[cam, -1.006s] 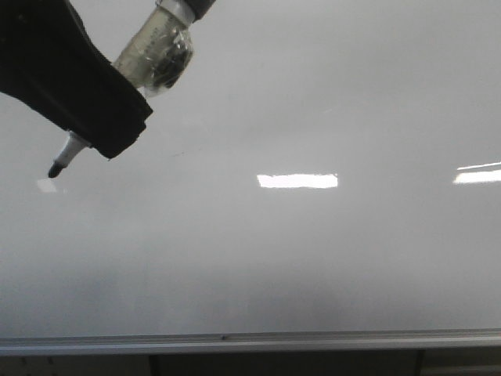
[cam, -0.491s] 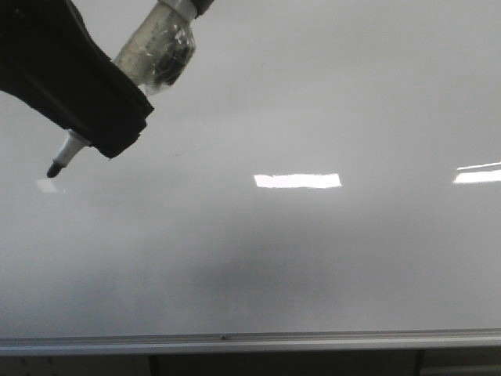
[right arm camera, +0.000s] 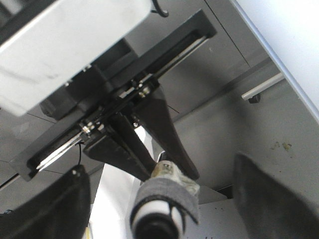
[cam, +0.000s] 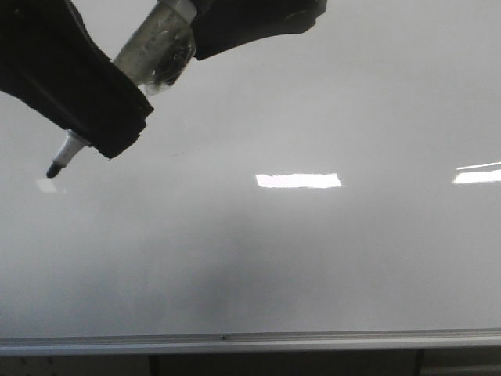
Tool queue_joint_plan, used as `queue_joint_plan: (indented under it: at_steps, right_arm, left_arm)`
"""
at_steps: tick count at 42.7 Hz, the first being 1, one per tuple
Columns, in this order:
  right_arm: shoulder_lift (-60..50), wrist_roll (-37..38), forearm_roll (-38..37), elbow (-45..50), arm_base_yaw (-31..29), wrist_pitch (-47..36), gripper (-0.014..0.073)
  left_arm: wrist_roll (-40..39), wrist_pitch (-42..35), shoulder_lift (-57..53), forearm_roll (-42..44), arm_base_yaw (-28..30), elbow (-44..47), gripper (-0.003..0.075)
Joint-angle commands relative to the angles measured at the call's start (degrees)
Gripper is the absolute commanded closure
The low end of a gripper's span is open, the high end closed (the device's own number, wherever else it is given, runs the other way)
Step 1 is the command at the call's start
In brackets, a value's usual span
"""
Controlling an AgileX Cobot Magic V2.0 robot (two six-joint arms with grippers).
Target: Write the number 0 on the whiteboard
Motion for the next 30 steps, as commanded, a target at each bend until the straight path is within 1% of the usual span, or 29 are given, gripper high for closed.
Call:
queue_joint_plan:
  at_steps: [1,3,4,7,13,19,23,26,28,30]
  right_arm:
    - [-1.9,-0.3,3.2,-2.1,0.0,5.7,0.0154]
    - [-1.9,-0.3,3.1,-2.1,0.0,6.3,0.0209]
    - [-1.9,-0.3,3.0,-2.1,0.0,6.6,0.0253]
    - [-1.9,-0.3,2.9,-2.1,0.0,7.3,0.0347]
    - [-1.9,-0.3,2.3,-2.1,0.0,7.3,0.048]
    - [-1.9,-0.3,1.9,-2.1,0.0,7.3,0.066]
    - [-1.9,-0.3,1.9,-2.1,0.0,7.3,0.066]
    - [-1.9,-0.3,1.9,-2.1,0.0,7.3,0.0662]
    - [-1.9,-0.3,1.9,-2.1,0.0,7.3,0.0662]
    - [-1.9,-0.3,1.9,-2.1,-0.1,7.3,0.0662]
  left_arm:
    - [0.1,-0.4,-1.7,-3.4,-0.5,-1.9,0.0739]
    - [0.1,-0.4,-1.7,-3.4,-0.5,-1.9,0.0739]
    - [0.1,-0.4,-1.7,-3.4,-0.5,-1.9,0.0739]
    - [0.1,-0.4,-1.7,-3.5,-0.5,-1.9,0.0739]
    - [0.1,-0.4,-1.7,-3.5,-0.5,-1.9,0.0739]
    - [0.1,-0.8,-1.7,-3.5,-0.5,-1.9,0.0739]
    - [0.1,-1.3,-1.7,-3.5,-0.5,-1.9,0.0738]
    - [0.1,-1.3,-1.7,-3.5,-0.5,-1.9,0.071]
    - [0.1,-1.3,-1.7,-3.5,-0.5,-1.9,0.0653]
    - [0.1,-1.5,-1.7,-3.5,-0.5,-1.9,0.0577]
